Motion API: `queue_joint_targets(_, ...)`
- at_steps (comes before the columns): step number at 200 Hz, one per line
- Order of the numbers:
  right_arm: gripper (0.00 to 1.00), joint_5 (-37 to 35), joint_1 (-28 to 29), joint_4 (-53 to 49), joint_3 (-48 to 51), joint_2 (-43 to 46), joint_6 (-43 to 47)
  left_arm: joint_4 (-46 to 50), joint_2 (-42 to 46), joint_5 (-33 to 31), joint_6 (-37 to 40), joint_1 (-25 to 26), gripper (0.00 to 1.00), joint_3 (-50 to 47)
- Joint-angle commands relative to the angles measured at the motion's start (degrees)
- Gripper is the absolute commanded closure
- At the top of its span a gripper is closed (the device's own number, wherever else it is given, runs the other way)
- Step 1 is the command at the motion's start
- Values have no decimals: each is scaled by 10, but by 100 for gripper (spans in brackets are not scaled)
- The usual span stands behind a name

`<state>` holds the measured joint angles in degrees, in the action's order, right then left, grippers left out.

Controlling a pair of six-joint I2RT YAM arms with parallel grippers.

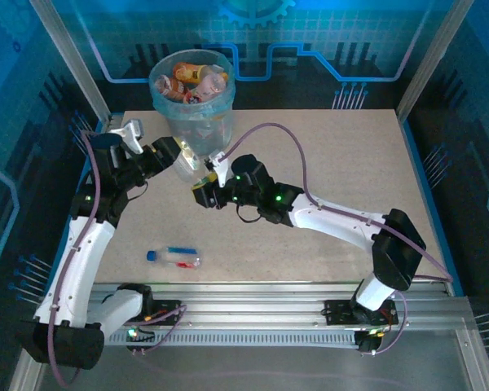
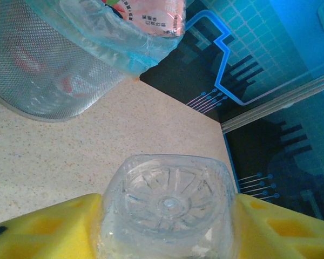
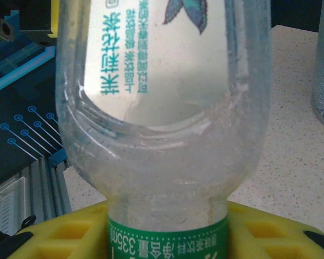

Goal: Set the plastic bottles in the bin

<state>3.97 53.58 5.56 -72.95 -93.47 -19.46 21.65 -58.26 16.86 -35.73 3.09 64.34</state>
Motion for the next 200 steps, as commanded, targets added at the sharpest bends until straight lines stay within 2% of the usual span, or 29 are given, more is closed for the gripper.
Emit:
queue_joint_targets(1, 54, -11, 3, 17, -9, 23, 26, -16, -9, 21, -6, -6, 27, 6)
queue_joint_targets(21, 55, -3, 3, 15, -19, 19, 33, -17, -20, 42, -6, -7, 27, 15)
queue_joint_targets(54, 54, 0, 3, 6, -33, 14, 42, -13, -30, 47, 4, -6, 42, 23)
queue_joint_targets(66, 51, -5, 2, -2, -37, 15, 47, -14, -29, 40, 7, -6, 48, 26)
queue_joint_targets(76, 45, -18, 2, -10, -41, 16, 48, -13, -29, 31, 9, -6, 50, 32)
queue_joint_targets(87, 36, -39, 1, -27, -52, 16, 47, -10, -30, 8, 13, -7, 50, 45)
queue_joint_targets(105, 15, -72, -4, -68, -80, 19, 41, 0, -38, -50, 38, -7, 50, 88)
queue_joint_targets(114, 9, -90, -8, -88, -93, 22, 33, 7, -49, -91, 62, -7, 50, 119)
queue_joint_targets(130, 7, -108, -18, -108, -104, 35, 23, 8, -84, -168, 105, -9, 51, 191)
queue_joint_targets(156, 6, -116, -37, -130, -115, 52, 21, -39, -171, -250, 152, -12, 51, 289)
queue_joint_targets(182, 6, -104, -59, -168, -145, 54, 30, -79, -285, -292, 192, -13, 53, 399)
queue_joint_targets(200, 6, -99, -73, -184, -161, 52, 41, -90, -367, -296, 218, -13, 53, 486)
